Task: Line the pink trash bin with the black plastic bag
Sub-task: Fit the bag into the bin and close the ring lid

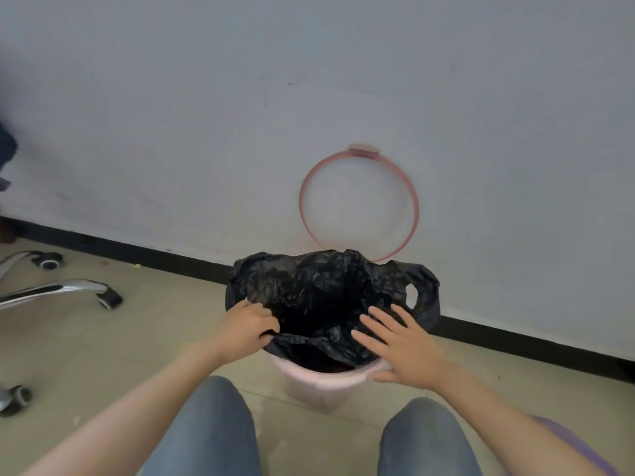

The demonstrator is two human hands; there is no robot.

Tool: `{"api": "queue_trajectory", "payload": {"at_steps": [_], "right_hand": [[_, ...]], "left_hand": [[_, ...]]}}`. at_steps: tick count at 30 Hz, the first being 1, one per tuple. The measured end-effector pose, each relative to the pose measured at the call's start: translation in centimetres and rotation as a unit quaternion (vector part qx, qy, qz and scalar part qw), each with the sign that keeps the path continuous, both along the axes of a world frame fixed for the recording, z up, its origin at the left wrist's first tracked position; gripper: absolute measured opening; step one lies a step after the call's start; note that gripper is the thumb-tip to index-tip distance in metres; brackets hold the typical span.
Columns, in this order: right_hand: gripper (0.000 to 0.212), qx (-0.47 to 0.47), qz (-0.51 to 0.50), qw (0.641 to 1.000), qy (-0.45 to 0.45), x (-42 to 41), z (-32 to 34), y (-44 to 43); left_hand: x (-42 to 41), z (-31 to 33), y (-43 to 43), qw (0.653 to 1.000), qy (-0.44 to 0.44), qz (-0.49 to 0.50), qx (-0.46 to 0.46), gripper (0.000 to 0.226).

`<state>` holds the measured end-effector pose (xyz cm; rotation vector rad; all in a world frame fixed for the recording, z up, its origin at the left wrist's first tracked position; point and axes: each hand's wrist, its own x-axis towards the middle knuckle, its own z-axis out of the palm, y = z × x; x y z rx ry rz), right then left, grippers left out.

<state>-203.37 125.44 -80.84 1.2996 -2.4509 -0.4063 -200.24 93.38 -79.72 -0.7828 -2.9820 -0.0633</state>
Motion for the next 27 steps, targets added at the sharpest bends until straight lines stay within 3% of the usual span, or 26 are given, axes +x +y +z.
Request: {"api": "queue_trajectory", "payload": {"at_steps": [2,3,4,6,9,11,12,14,17,18,20,23,24,25,27], "right_hand": [[0.034,0.044,-0.009,0.999,-0.002,-0.5,-1.1,0.5],[0.014,0.013,-0.018,1.000,-0.004,-0.9,-1.2,1.0],[0.009,-0.034,-0.036,0.999,-0.006,-1.3,-1.3,1.6],[0.019,-0.092,-0.049,0.995,-0.005,-1.6,-1.6,2.7],[0.008,-0.107,-0.026,0.994,0.001,-0.6,-2.1,3.5],[0.013,-0.109,-0.015,0.994,0.013,0.3,-2.7,4.2],[0.016,-0.111,-0.008,0.994,0.017,0.9,-3.0,4.5],[0.037,-0.111,0.003,0.993,0.034,2.3,-4.2,5.0],[0.047,-0.077,-0.046,0.996,0.021,3.6,-5.3,5.5],[0.040,-0.066,-0.068,0.996,0.009,3.6,-5.6,5.5],[0.035,-0.054,-0.114,0.992,-0.027,3.6,-6.1,5.1],[0.041,-0.088,-0.156,0.983,-0.040,3.8,-7.4,4.4],[0.040,-0.104,-0.164,0.980,-0.046,3.9,-7.3,4.1],[0.038,-0.130,-0.161,0.977,-0.046,4.0,-7.2,3.9],[0.037,-0.196,-0.148,0.969,-0.014,4.0,-7.1,3.7]], "left_hand": [[0.4,0.2,-0.2,0.999,-0.002,0.002,0.033,0.013],[0.8,0.4,-0.2,0.999,-0.005,0.001,0.037,0.011],[1.1,0.3,-0.4,0.999,0.006,0.002,0.040,0.010],[2.0,0.0,-0.6,0.998,0.050,0.006,0.026,0.010],[3.6,-1.1,-0.2,0.991,0.132,-0.019,-0.007,0.016],[4.5,-2.8,0.1,0.986,0.157,-0.053,-0.032,0.021],[5.2,-4.1,0.0,0.987,0.137,-0.069,-0.049,0.023],[6.1,-5.6,0.0,0.993,0.009,-0.060,-0.097,0.029],[7.4,-5.5,1.5,0.981,-0.122,0.043,-0.147,0.054],[7.4,-5.8,2.1,0.976,-0.156,0.070,-0.137,0.060],[7.7,-5.2,3.7,0.975,-0.172,0.142,-0.005,0.061],[7.7,-3.9,6.0,0.976,-0.029,0.166,0.138,0.052],[7.5,-3.7,6.9,0.975,0.037,0.152,0.155,0.041],[7.1,-3.3,7.8,0.978,0.041,0.141,0.146,0.033],[5.9,-3.0,9.4,0.984,-0.007,0.157,0.085,0.040]]}}
